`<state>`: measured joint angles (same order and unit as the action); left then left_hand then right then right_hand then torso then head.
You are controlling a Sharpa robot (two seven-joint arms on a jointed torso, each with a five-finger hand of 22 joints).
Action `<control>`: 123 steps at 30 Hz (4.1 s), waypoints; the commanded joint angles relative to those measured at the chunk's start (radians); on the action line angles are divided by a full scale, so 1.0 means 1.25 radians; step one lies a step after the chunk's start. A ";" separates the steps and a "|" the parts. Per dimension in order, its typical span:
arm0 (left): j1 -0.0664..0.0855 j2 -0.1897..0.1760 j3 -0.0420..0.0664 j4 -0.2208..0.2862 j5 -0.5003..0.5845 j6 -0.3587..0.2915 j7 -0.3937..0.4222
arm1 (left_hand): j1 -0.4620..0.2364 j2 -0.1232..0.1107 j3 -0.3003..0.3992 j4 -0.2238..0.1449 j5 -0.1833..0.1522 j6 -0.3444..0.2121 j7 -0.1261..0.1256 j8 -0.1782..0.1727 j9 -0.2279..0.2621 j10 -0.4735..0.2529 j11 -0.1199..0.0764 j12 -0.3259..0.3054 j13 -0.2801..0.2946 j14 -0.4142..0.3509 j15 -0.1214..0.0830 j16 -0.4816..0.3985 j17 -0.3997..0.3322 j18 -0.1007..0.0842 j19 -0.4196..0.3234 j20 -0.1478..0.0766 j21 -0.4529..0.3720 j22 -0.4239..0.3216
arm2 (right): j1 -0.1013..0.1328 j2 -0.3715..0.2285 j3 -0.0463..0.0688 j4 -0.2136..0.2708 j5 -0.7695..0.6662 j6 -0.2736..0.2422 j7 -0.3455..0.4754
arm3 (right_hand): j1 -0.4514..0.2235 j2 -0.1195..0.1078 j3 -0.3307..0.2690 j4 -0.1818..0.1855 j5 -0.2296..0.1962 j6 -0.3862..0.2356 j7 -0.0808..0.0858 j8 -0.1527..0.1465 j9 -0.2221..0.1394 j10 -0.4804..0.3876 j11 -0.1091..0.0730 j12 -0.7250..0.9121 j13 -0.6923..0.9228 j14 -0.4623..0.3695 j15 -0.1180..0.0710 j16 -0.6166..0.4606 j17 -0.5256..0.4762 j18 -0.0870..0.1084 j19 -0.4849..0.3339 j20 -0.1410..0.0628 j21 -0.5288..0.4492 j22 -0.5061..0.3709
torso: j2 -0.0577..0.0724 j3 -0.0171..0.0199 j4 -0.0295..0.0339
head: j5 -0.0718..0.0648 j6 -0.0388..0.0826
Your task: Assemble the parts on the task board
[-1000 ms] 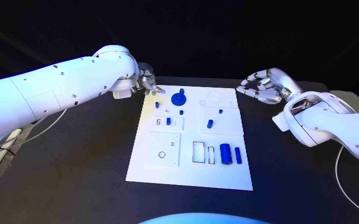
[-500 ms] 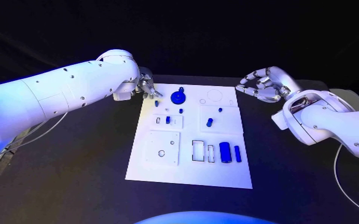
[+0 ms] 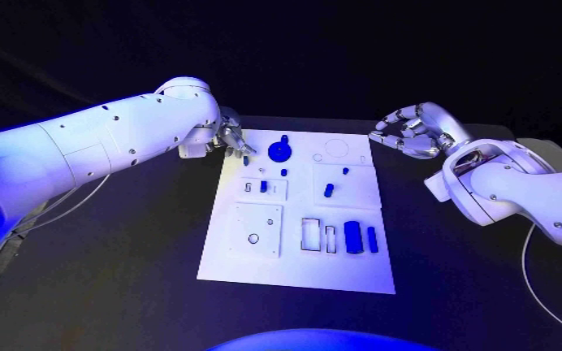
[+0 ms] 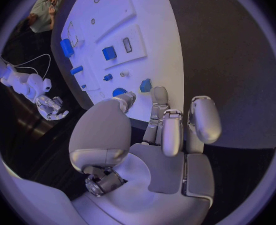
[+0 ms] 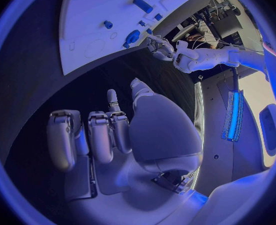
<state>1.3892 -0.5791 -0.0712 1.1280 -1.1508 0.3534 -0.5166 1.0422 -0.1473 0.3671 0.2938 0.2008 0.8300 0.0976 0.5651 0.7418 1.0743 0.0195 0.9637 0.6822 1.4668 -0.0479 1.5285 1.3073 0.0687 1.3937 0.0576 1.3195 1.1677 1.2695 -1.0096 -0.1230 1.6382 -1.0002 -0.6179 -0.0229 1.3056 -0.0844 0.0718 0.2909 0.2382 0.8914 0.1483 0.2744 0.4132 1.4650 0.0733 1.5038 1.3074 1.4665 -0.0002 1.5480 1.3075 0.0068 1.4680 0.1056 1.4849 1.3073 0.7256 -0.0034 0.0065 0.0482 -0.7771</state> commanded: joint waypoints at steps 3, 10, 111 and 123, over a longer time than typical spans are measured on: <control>0.000 0.003 0.000 0.004 0.022 0.025 0.003 | 0.002 0.012 -0.006 -0.001 0.001 0.011 -0.004 0.004 -0.003 0.009 0.000 0.004 0.002 0.066 0.002 0.003 0.153 0.014 0.002 0.003 0.003 0.002 | -0.001 0.002 0.000 0.000 -0.008 0.010 0.006 | -0.001 0.000 -0.004 -0.002 0.005 -0.006 0.000 0.004 0.001 0.023 -0.005 -0.004 0.142 0.068 -0.004 -0.004 0.138 0.013 0.045 -0.005 -0.003 0.164 | 0.000 0.0008 -0.0008 | 0.001 0.000; 0.000 0.003 0.000 0.003 0.024 0.028 0.003 | 0.016 0.018 -0.005 -0.003 0.004 0.017 -0.006 0.003 -0.008 0.011 -0.002 0.005 0.000 0.066 0.000 0.003 0.153 0.014 0.003 0.002 0.004 0.003 | -0.001 0.001 0.000 0.000 -0.008 0.010 0.006 | -0.001 0.000 -0.004 -0.002 0.005 -0.006 0.000 0.004 0.001 0.023 -0.005 -0.004 0.142 0.068 -0.004 -0.004 0.138 0.013 0.045 -0.005 -0.003 0.164 | 0.000 0.0007 -0.0001 | -0.001 0.000; -0.028 -0.154 -0.004 0.233 0.069 -0.133 0.068 | 0.122 -0.079 0.424 -0.239 0.174 0.089 -0.024 0.031 -0.019 0.152 -0.026 0.095 0.106 0.067 -0.022 0.002 0.149 -0.001 0.036 -0.018 0.057 0.085 | -0.001 -0.006 0.000 0.004 -0.007 -0.005 0.014 | -0.003 0.003 -0.004 0.000 0.006 -0.007 0.000 0.007 0.003 0.023 -0.005 -0.004 0.143 0.067 -0.004 -0.005 0.136 0.014 0.044 -0.005 -0.007 0.161 | 0.000 -0.0016 0.0025 | 0.005 -0.004; -0.049 -0.157 -0.006 0.251 0.038 -0.103 0.059 | 0.119 -0.084 0.426 -0.241 0.190 0.095 -0.026 0.031 -0.019 0.160 -0.028 0.101 0.116 0.067 -0.024 0.003 0.150 -0.002 0.038 -0.020 0.059 0.088 | -0.001 -0.006 0.000 0.004 -0.007 -0.007 0.016 | -0.003 0.003 -0.004 0.000 0.006 -0.007 0.000 0.007 0.003 0.023 -0.005 -0.004 0.143 0.067 -0.004 -0.005 0.136 0.014 0.044 -0.005 -0.007 0.161 | 0.001 0.0000 -0.0009 | 0.008 -0.006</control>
<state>1.3292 -0.7761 -0.0794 1.4367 -1.0707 0.2013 -0.4484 1.1915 -0.2450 0.6872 0.2112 0.4357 0.9420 0.0675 0.5975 0.7171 1.2446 0.0067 1.0860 0.8260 1.4673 -0.0693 1.5325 1.3078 0.0685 1.4349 0.0304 1.3893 1.2775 1.2687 -1.0169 -0.1229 1.6418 -1.0001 -0.6241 -0.0129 1.3056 -0.0844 0.0718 0.2909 0.2421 0.8913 0.1484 0.2784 0.4149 1.4650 0.0733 1.5038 1.3074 1.4665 -0.0002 1.5480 1.3074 0.0067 1.4680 0.1056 1.4806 1.3076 0.7262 -0.0035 0.0064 0.0575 -0.7841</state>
